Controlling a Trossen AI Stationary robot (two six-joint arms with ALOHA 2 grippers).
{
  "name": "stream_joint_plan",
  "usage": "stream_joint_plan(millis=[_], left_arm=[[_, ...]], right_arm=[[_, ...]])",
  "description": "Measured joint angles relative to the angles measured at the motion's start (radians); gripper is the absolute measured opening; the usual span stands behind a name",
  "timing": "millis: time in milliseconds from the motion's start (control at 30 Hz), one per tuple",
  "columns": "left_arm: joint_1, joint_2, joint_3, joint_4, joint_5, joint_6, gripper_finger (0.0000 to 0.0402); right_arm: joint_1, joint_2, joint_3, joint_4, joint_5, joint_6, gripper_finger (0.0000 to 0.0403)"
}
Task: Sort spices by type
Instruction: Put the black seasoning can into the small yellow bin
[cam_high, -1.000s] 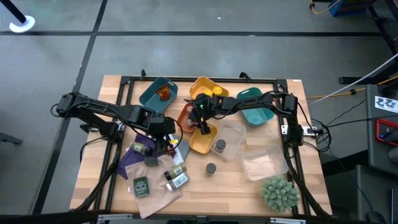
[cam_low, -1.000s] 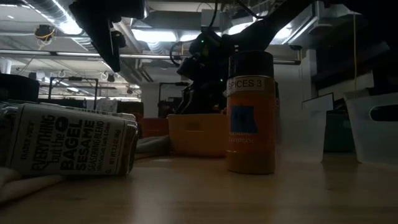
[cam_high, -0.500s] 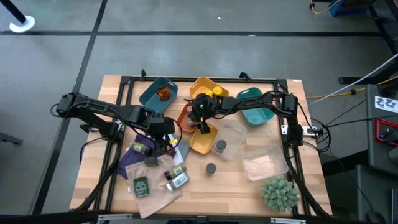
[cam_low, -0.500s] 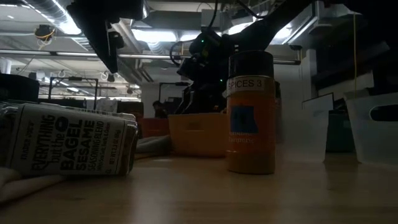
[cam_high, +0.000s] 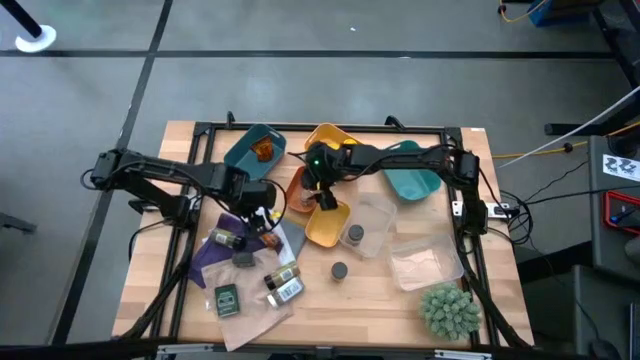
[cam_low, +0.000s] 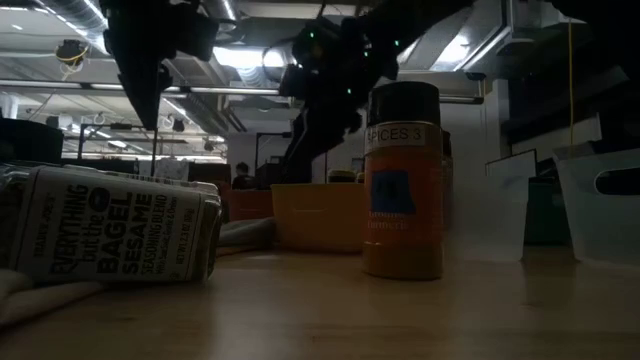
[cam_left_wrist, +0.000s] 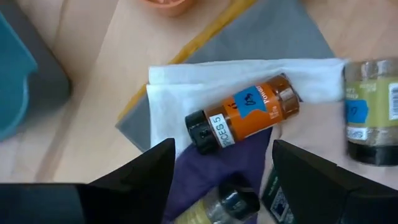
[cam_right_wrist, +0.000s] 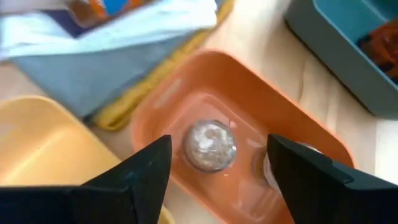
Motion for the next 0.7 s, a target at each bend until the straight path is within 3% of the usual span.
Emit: stream_joint_plan(millis=[300,467,700], left_arm=[[0.004,0.0,-0.027,0.01,0.0,0.243,0.0253],[0.004,0.0,-0.081,-0.003,0.032,0.196,0.0253],[-0.041,-0.04,-0.059,-0.013,0.093,0.06,0.0253]], right_arm=[[0.062,-0.003,0.101,-0.236,-0.014,-0.076,0.0264],[0.099,-0.021,0.1,-0.372,-0.013,-0.09,0.0264],[0.14,-0.041,0.101,-0.425,0.008,-0.087,0.0264]])
